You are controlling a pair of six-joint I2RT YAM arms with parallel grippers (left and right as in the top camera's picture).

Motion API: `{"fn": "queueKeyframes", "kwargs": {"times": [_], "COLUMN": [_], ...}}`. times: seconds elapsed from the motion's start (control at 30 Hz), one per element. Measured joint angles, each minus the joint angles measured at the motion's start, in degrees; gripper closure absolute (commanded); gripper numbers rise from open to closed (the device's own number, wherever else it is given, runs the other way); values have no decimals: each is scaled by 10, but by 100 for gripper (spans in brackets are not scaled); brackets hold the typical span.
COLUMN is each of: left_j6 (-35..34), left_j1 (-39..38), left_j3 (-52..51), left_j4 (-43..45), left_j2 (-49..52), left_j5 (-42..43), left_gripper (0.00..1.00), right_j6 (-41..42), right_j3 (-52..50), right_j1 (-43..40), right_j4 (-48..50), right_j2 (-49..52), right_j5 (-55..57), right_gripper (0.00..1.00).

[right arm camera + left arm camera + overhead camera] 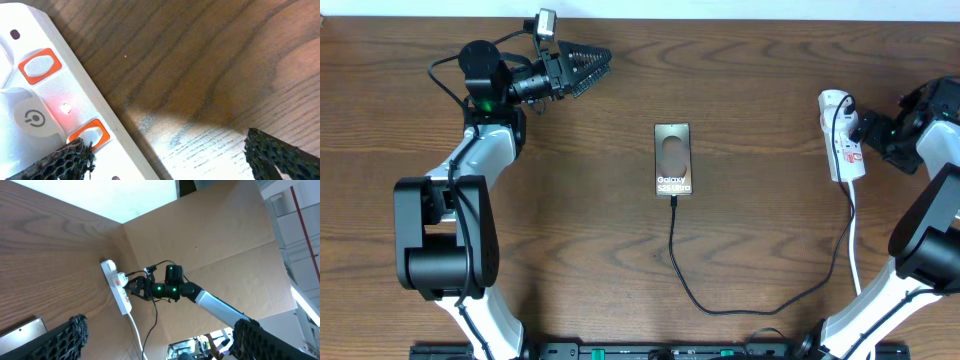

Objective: Plug charger to phone and switch on socket

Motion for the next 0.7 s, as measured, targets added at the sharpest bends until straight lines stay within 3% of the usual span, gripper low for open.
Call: {"fn": "queueKeyframes", "kwargs": {"times": [0.1,0.4,0.7], "left_j6": [0,0,0], "left_j1": [0,0,0], "left_j3": [0,0,0], "left_j4": [0,0,0], "left_j2": [0,0,0], "left_j5": [0,0,0], "left_gripper": [7,7,7], "right_j6": [2,-56,-71], "right_j3": [14,149,200], "right_j1": [4,17,17], "right_j4": [-29,-255,-272], "right_j2": [0,22,21], "right_j5": [12,21,23], "right_gripper": [1,1,1]}}
